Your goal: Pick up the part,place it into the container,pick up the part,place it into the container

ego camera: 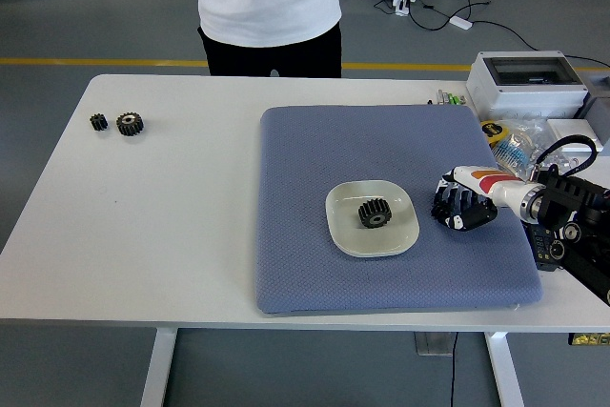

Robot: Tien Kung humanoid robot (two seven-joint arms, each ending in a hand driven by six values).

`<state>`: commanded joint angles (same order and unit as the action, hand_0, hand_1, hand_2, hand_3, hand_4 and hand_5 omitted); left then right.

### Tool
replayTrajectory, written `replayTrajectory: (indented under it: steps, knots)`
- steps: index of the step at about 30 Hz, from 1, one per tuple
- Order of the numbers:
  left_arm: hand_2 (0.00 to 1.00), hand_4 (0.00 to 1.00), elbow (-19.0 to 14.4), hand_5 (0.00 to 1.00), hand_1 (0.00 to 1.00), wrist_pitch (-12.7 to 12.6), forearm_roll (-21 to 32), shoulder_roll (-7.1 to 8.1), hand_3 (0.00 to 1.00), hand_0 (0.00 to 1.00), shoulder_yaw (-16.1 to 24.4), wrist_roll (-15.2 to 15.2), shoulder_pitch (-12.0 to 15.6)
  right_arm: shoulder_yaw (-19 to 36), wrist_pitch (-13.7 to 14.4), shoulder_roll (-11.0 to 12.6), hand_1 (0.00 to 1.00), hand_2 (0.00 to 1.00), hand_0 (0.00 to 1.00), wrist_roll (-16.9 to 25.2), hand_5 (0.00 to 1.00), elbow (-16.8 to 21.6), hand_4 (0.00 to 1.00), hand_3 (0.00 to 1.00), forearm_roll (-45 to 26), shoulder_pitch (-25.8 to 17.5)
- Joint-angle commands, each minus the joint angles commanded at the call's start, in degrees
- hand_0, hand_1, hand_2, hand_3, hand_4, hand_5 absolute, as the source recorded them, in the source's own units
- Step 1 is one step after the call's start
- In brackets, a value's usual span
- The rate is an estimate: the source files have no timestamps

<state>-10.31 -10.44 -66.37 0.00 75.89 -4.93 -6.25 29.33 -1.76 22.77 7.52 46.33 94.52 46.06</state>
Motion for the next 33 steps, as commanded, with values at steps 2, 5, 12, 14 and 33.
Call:
replayTrajectory:
  steps: [2,5,12,14,33]
  knots:
    - [0.697,0.691,0.0,0.626,0.679,0.0,0.0,0.00,0.575,0.701,0.0,0.0,0.0,0.7,0.0,0.2,0.379,0.442,0.322,0.0,0.124,0.3,0.650,0.473,0.1,-0.1]
    - [0.698,0.690,0.0,0.628,0.679,0.0,0.0,0.00,0.576,0.700,0.0,0.0,-0.1,2.2,-0.1,0.8,0.379,0.442,0.320,-0.1,0.128,1.2,0.652,0.476,0.4,-0.2]
    - [0.698,0.690,0.0,0.629,0.679,0.0,-0.1,0.00,0.576,0.700,0.1,0.1,0.0,6.4,-0.1,2.2,0.378,0.443,0.305,-0.5,0.142,5.6,0.649,0.479,1.0,-0.9]
    - [0.698,0.690,0.0,0.629,0.679,0.0,-0.1,0.00,0.576,0.700,0.3,0.1,0.0,7.5,-0.1,2.6,0.378,0.443,0.305,-0.7,0.142,7.9,0.649,0.479,0.7,-1.2]
    - [0.698,0.691,0.0,0.630,0.680,-0.1,-0.3,0.00,0.576,0.701,0.4,0.0,-0.2,0.1,-0.9,0.6,0.384,0.448,0.315,-3.0,0.161,19.3,0.655,0.485,1.9,2.4]
